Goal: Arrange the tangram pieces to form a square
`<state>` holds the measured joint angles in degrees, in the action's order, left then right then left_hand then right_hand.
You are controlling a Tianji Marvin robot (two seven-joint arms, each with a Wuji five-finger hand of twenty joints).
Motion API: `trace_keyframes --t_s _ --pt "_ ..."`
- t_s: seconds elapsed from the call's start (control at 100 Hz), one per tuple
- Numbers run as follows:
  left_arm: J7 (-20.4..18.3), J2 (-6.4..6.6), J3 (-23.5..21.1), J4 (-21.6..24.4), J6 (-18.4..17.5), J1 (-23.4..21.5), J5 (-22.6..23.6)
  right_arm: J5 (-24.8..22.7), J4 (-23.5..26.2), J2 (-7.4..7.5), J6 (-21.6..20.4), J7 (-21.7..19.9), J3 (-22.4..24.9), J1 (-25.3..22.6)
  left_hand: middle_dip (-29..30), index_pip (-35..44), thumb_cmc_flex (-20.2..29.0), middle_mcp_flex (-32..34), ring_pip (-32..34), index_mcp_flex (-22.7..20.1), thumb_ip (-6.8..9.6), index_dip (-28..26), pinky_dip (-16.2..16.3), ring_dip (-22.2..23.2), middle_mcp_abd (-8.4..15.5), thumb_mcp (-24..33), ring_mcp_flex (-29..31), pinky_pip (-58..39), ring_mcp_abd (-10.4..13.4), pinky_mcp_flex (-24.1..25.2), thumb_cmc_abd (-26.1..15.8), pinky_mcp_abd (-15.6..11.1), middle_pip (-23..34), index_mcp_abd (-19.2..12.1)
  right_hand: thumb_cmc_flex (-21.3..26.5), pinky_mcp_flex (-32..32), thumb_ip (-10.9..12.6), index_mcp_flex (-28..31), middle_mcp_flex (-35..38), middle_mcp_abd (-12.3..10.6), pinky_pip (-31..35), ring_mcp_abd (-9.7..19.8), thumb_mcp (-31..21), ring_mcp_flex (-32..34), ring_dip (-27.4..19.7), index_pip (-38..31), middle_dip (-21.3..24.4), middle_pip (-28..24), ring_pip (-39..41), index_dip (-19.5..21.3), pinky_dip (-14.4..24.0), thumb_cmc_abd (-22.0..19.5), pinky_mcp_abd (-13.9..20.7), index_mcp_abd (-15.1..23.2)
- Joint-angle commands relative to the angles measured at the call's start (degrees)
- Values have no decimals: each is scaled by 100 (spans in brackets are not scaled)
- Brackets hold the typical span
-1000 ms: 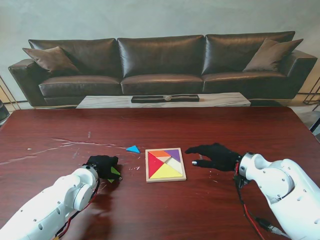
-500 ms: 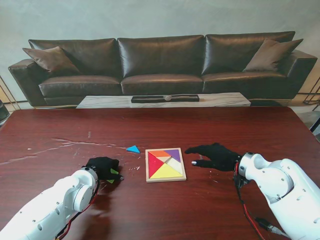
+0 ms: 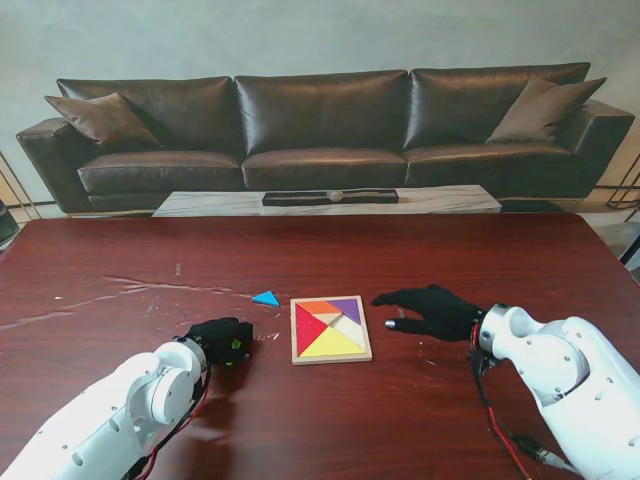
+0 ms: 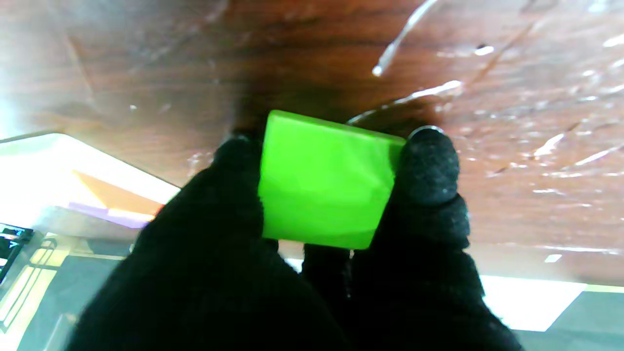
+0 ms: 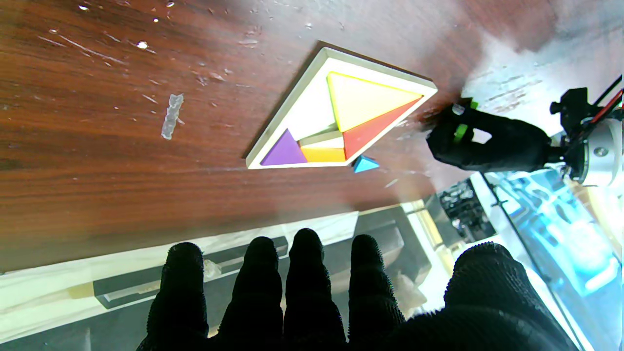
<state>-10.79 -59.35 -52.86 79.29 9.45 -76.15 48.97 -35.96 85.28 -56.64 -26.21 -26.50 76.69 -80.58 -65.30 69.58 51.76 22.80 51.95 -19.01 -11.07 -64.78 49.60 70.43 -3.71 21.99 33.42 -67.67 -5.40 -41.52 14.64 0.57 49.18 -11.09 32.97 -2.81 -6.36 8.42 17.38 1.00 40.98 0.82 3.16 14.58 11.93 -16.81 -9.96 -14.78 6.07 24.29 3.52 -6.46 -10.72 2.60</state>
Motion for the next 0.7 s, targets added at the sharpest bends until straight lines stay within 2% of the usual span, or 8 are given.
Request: trace_keyframes --t_s 0.0,0.26,0.41,0.45,0.53,0.58,0.62,0.69 --pt "-255 19 154 -247 47 -287 -30 -31 7 -2 9 -14 -11 -22 456 6 1557 -183 -320 -38 728 11 224 128 -133 657 -125 18 26 137 974 -707 -659 -21 68 -80 143 -75 55 9 -7 33 -32 88 64 -12 -43 -56 -2 -9 -33 17 -47 114" --pt "-248 7 97 -195 88 -324 -74 -23 13 2 37 -46 -17 -17 25 128 1674 557 -734 -631 577 -450 198 380 55 1238 52 -273 -254 453 1250 -358 -635 -156 105 -75 146 -67 76 19 -12 74 -36 101 64 -18 -55 -81 3 -8 -42 20 3 105" --pt "-164 -33 33 -177 160 -339 -251 -1 13 5 48 -70 -33 -10 -5 108 1642 661 -917 -684 541 -475 2 332 160 1395 44 -96 -297 575 1330 -233 -474 186 118 -33 146 0 168 97 -15 159 -34 175 65 -53 -112 -203 37 1 -55 9 128 47" --pt "-247 -25 25 -131 237 -344 -289 1 10 5 47 -72 -39 -6 50 62 1698 570 -1026 -612 516 -417 -120 339 166 1336 -22 4 -309 653 1284 -223 -486 283 123 -32 146 9 174 102 -33 180 -35 183 64 -59 -126 -233 47 1 -64 3 170 40" --pt "-238 -25 -15 -127 243 -372 -274 11 0 7 49 -84 -54 8 162 47 1689 454 -1207 -554 671 -381 -764 352 206 1639 -91 15 -321 772 1334 -159 -449 421 128 -7 145 39 214 126 -60 191 -35 207 63 -77 -157 -298 76 2 -80 -15 227 15" --pt "-318 -10 -25 -102 264 -384 -257 22 -6 7 59 -92 -64 16 223 17 1721 332 -1247 -503 688 -404 -880 414 220 1901 -168 -63 -339 911 1409 -111 -365 482 124 4 143 46 216 124 -74 186 -30 220 63 -83 -170 -324 96 1 -88 -21 238 16" --pt "-382 7 -34 -90 251 -388 -217 31 -14 6 62 -92 -74 25 336 11 1697 254 -1275 -494 641 -421 -1032 414 252 2327 -177 -147 -345 966 1549 -56 -250 499 126 19 143 53 215 138 -81 187 -30 215 61 -90 -179 -344 106 0 -93 -22 248 6" --pt "-474 26 -24 -75 289 -389 -182 51 -24 5 68 -92 -93 39 648 -2 1787 98 -1359 -508 326 -400 -1305 392 361 3327 -166 -239 -342 1080 1879 154 -21 532 124 32 142 57 216 140 -94 191 -27 215 59 -97 -192 -371 125 -2 -99 -32 267 -2"
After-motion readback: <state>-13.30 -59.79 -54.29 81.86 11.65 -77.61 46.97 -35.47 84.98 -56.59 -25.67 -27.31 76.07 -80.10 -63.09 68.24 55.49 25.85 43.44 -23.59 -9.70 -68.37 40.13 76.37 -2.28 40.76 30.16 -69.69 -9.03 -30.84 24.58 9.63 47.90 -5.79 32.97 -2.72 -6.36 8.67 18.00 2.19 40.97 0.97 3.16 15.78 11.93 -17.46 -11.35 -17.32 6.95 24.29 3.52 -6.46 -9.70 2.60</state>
